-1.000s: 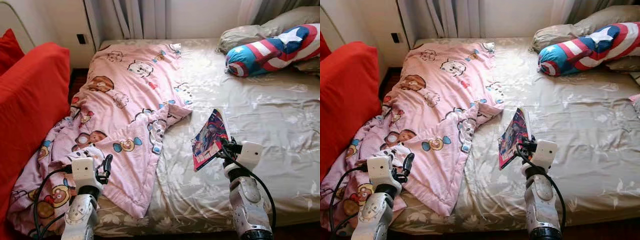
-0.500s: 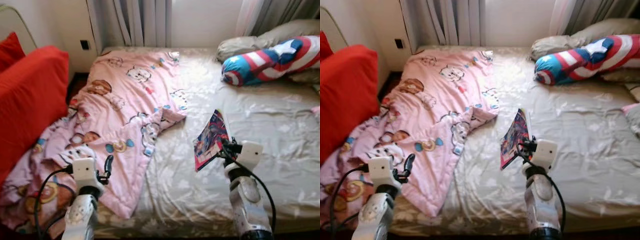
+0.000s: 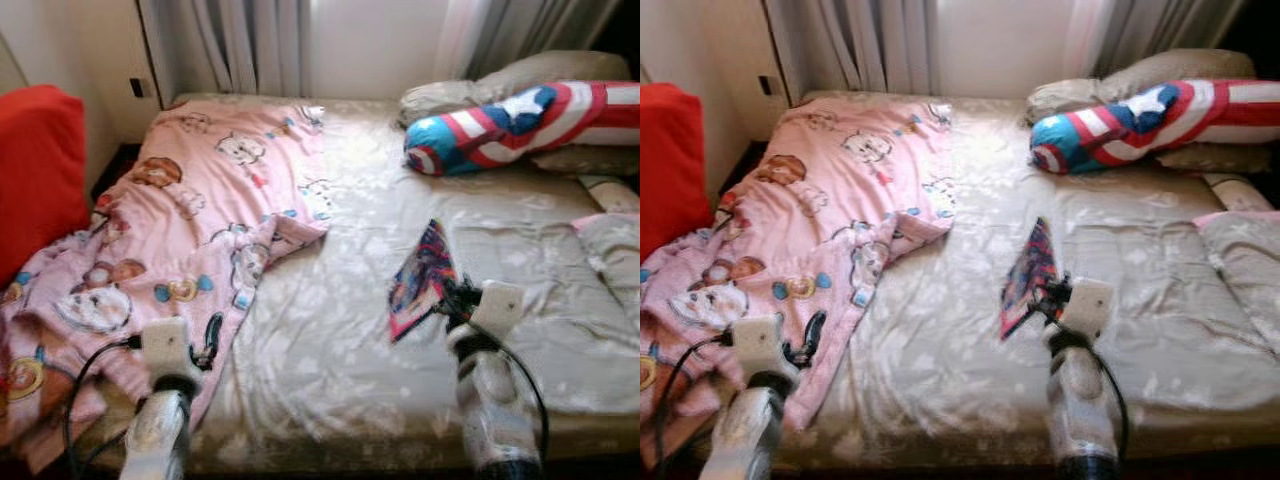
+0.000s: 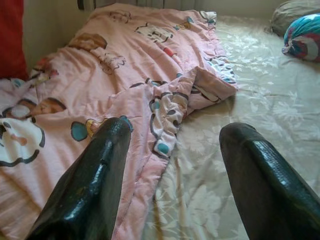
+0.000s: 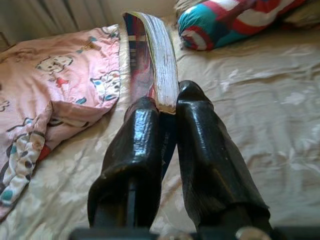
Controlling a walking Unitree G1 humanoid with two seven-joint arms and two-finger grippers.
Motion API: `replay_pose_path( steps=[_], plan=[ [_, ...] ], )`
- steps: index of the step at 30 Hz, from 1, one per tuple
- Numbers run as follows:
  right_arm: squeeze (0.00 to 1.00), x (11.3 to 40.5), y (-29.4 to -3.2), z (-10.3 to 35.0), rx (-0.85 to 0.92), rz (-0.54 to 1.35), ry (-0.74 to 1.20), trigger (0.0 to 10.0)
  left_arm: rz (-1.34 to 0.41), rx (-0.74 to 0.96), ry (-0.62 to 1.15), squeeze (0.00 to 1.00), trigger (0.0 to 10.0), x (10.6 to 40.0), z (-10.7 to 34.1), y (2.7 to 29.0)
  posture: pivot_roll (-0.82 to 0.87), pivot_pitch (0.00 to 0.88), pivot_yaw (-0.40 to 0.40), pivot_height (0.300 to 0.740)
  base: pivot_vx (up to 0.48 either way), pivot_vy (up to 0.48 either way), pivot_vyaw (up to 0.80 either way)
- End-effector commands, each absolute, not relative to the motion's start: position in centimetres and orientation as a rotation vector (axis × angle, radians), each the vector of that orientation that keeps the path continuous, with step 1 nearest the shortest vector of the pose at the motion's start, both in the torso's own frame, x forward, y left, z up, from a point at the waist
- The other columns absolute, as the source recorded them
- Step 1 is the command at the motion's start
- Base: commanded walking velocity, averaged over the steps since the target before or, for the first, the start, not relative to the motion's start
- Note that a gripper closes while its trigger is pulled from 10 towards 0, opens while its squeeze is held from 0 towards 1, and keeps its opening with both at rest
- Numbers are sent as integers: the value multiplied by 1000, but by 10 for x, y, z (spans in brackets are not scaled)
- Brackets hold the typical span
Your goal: Clean up the room
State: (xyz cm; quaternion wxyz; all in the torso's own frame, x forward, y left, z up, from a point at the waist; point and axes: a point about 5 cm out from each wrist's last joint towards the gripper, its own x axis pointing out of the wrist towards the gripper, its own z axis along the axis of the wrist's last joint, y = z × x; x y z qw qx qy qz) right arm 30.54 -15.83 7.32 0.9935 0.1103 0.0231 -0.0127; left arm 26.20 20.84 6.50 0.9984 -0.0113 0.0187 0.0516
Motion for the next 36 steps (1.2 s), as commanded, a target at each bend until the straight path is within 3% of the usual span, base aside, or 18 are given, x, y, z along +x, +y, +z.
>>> replay_pose_path(
  steps=[1, 31, 36],
  plan=[
    [0, 307, -168, 81, 221, -54, 6, 10000, 89, -34, 40, 0, 10000, 261, 63, 202, -2, 94, -40, 740, 0, -368, 0],
    [0, 308, -166, 81, 217, -44, 16, 10000, 88, -35, 44, 0, 10000, 261, 62, 202, -2, 98, -42, 740, 0, -366, 0],
    [0, 308, -166, 80, 218, -40, 18, 10000, 90, -38, 48, 0, 10000, 261, 61, 203, -1, 98, -42, 740, 0, -114, 0]
  ],
)
